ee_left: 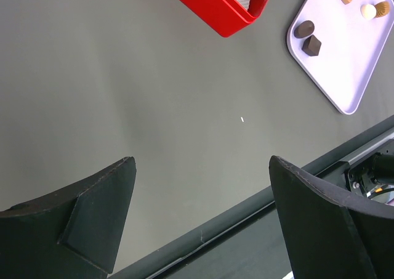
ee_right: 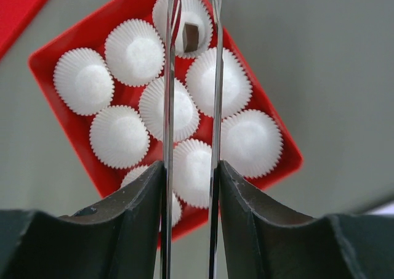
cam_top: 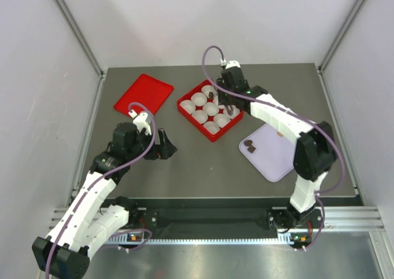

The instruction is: Pack the chocolate

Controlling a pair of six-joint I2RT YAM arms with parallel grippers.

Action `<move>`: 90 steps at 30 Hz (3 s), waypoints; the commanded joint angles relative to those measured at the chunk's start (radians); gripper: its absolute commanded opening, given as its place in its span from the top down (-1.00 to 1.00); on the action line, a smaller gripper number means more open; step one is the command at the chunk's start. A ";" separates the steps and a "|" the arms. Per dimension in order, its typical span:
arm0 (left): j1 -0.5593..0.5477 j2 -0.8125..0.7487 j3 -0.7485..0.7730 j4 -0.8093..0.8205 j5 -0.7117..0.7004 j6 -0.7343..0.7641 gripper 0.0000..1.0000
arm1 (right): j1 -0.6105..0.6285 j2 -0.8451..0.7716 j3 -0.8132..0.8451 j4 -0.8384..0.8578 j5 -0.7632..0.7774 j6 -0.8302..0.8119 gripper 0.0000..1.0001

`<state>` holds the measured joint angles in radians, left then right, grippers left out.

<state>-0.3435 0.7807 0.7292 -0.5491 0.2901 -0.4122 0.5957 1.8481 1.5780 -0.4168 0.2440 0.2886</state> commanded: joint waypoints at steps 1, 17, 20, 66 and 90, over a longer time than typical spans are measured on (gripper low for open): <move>-0.005 -0.006 -0.001 0.043 0.007 0.007 -0.88 | 0.012 -0.219 -0.042 -0.009 0.063 -0.013 0.22; -0.005 0.000 -0.002 0.044 0.012 0.007 -0.88 | -0.186 -0.664 -0.470 -0.389 0.236 0.127 0.13; -0.005 0.002 -0.004 0.044 0.014 0.007 -0.88 | -0.295 -0.696 -0.515 -0.387 0.215 0.109 0.13; -0.005 -0.003 -0.002 0.044 0.006 0.007 -0.87 | -0.579 -0.593 -0.705 -0.128 -0.018 0.078 0.22; -0.005 -0.006 -0.004 0.044 0.007 0.006 -0.87 | -0.577 -0.731 -0.642 -0.300 -0.012 0.047 0.29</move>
<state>-0.3435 0.7815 0.7288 -0.5488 0.2943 -0.4122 0.0296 1.1687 0.8772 -0.6903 0.2264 0.3477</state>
